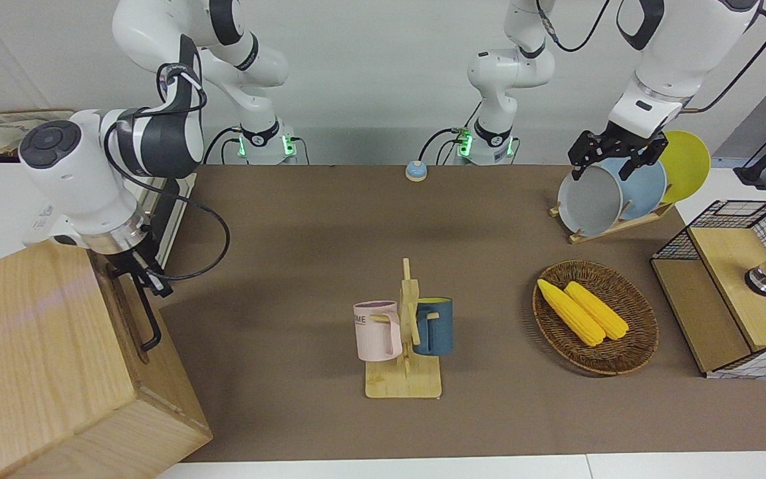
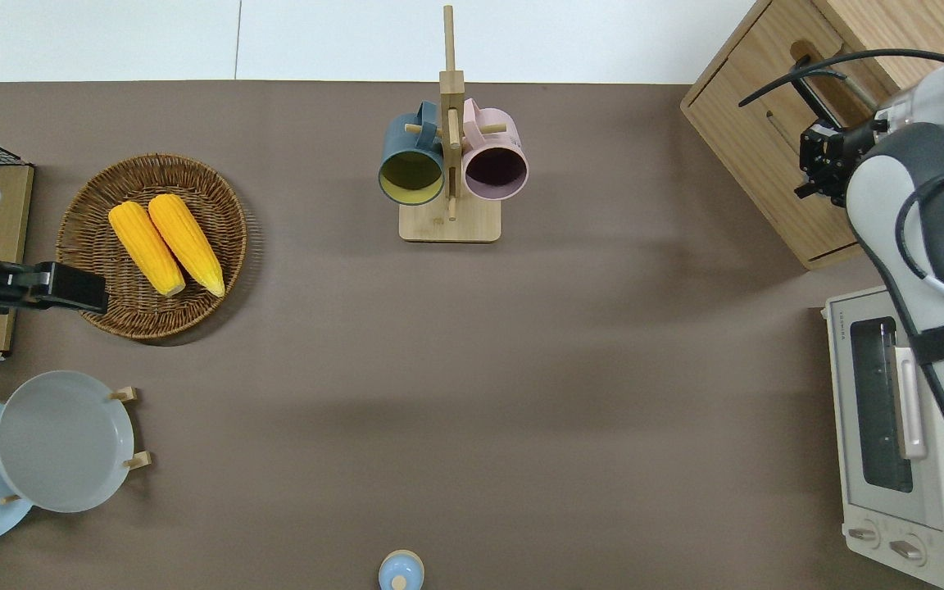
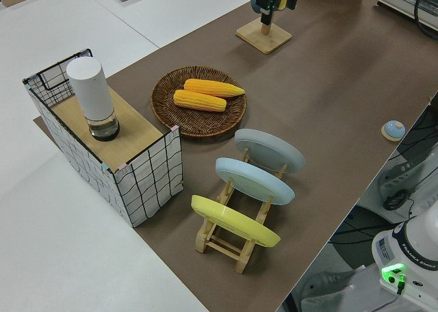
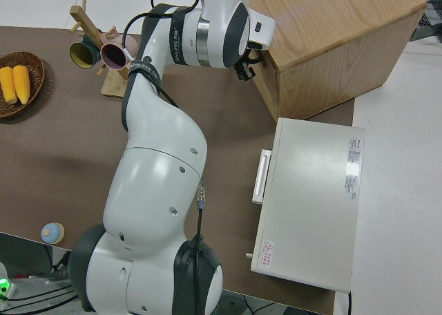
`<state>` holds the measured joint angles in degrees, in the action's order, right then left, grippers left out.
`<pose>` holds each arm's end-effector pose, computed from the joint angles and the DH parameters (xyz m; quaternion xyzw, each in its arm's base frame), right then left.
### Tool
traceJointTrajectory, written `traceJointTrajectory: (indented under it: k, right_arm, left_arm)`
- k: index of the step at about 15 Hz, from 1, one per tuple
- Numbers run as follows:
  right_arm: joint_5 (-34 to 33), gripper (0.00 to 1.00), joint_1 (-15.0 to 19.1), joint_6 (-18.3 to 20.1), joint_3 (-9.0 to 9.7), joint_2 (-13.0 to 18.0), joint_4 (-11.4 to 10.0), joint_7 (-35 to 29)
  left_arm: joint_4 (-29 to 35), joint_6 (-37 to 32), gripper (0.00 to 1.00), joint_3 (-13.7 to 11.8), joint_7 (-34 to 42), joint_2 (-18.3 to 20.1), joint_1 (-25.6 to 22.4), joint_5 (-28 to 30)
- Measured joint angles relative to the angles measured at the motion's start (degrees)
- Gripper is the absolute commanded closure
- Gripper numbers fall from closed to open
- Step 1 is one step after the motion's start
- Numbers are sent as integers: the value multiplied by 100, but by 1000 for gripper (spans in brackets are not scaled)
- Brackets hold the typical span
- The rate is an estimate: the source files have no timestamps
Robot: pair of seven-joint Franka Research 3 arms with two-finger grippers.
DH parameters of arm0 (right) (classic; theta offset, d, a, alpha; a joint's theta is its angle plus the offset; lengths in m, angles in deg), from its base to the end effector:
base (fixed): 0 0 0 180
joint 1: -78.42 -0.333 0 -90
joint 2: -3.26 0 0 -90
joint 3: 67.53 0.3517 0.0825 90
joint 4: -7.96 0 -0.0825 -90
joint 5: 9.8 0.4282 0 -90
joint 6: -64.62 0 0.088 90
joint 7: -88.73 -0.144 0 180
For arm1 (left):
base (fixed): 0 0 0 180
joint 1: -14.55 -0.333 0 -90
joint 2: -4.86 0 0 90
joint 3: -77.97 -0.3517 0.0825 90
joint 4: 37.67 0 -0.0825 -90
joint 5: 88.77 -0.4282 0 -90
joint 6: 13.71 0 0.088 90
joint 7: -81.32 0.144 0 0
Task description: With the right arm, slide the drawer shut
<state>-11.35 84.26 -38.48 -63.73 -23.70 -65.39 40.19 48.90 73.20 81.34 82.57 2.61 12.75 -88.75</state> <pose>0.7628 -0.0402 0.4746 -0.9034 0.4282 -0.0221 0.0114 0.6056 -0.0159 0.6257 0.9996 -0.0246 -0.0166 0.0013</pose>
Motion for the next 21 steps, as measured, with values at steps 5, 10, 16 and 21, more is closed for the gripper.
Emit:
traceJointTrajectory:
  k: [5,10,16,21]
  right_arm:
    - [0,1000,-451,129,27,24,110,59]
    - [0,1000,-976,588,29,384,147,487]
    - [-21,1000,-1227,1322,26,997,140,1795]
    - [-36,1000,-1224,1410,3,1356,-48,2765]
  left_arm:
    - [0,0,7,0,0,0,0,0]
    - [0,0,7,0,0,0,0,0]
    - [0,0,7,0,0,0,0,0]
    - [0,0,7,0,0,0,0,0]
